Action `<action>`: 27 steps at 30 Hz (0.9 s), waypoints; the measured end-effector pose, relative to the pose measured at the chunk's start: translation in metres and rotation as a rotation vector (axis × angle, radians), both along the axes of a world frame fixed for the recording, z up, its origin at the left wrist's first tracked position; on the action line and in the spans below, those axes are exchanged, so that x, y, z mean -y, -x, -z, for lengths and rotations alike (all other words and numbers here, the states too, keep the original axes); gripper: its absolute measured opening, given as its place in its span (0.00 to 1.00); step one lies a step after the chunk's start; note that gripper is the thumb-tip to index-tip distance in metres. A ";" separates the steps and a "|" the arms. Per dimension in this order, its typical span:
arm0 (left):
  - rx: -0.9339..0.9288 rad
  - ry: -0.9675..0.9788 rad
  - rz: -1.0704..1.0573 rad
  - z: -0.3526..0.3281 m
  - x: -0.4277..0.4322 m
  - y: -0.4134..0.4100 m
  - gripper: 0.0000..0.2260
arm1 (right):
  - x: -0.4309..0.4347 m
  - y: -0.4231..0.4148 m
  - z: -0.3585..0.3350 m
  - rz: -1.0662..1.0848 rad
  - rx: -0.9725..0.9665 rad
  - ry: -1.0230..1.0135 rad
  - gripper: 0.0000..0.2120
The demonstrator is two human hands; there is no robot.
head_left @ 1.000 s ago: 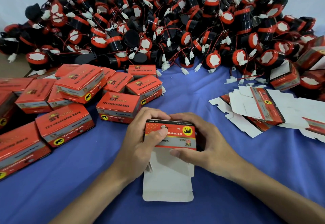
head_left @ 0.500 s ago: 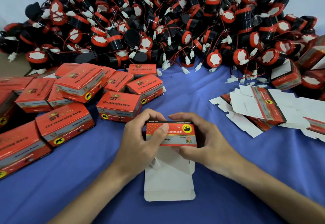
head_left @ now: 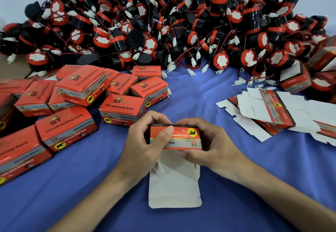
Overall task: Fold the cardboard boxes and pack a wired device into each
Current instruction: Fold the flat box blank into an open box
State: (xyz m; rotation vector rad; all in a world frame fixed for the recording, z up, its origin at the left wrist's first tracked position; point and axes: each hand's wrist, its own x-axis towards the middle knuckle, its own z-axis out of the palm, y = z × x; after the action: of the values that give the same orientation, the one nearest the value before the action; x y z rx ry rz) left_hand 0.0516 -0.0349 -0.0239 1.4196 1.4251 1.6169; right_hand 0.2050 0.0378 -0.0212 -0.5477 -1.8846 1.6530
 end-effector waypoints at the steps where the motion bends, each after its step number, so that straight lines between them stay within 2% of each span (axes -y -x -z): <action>1: 0.015 0.008 0.007 0.000 0.000 0.000 0.14 | 0.000 0.000 0.001 0.009 0.001 -0.011 0.22; 6: 0.098 0.057 0.040 0.000 -0.002 0.003 0.16 | 0.000 0.000 0.005 0.067 0.005 -0.069 0.24; 9: 0.123 0.098 0.146 0.000 -0.001 0.009 0.17 | -0.002 0.000 0.005 0.175 0.024 -0.159 0.24; 12: -0.028 0.140 0.276 -0.002 0.003 0.015 0.25 | -0.005 -0.003 0.003 0.248 0.045 -0.181 0.26; 15: -0.213 0.109 0.251 -0.002 0.006 0.012 0.29 | -0.003 -0.004 -0.001 0.231 0.164 -0.265 0.25; 18: -0.221 0.083 0.230 -0.002 0.008 0.009 0.31 | 0.004 -0.002 -0.003 0.232 0.205 -0.361 0.19; 20: -0.197 0.079 0.238 -0.004 0.009 0.009 0.38 | 0.007 -0.001 -0.002 0.270 0.172 -0.373 0.16; 22: -0.155 0.079 0.262 -0.005 0.009 0.011 0.45 | 0.006 -0.001 -0.001 0.315 0.118 -0.286 0.13; 24: -0.135 0.096 0.280 -0.005 0.008 0.011 0.48 | 0.002 -0.002 -0.001 0.320 0.029 -0.092 0.09; 27: -0.078 0.139 0.249 -0.005 0.005 0.010 0.41 | -0.007 -0.006 0.000 0.273 -0.008 0.046 0.13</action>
State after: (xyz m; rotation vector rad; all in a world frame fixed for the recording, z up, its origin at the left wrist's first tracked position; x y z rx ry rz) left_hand 0.0415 -0.0396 -0.0194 1.5246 1.3169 1.2960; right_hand 0.2114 0.0445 -0.0208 -0.7783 -1.6848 1.5188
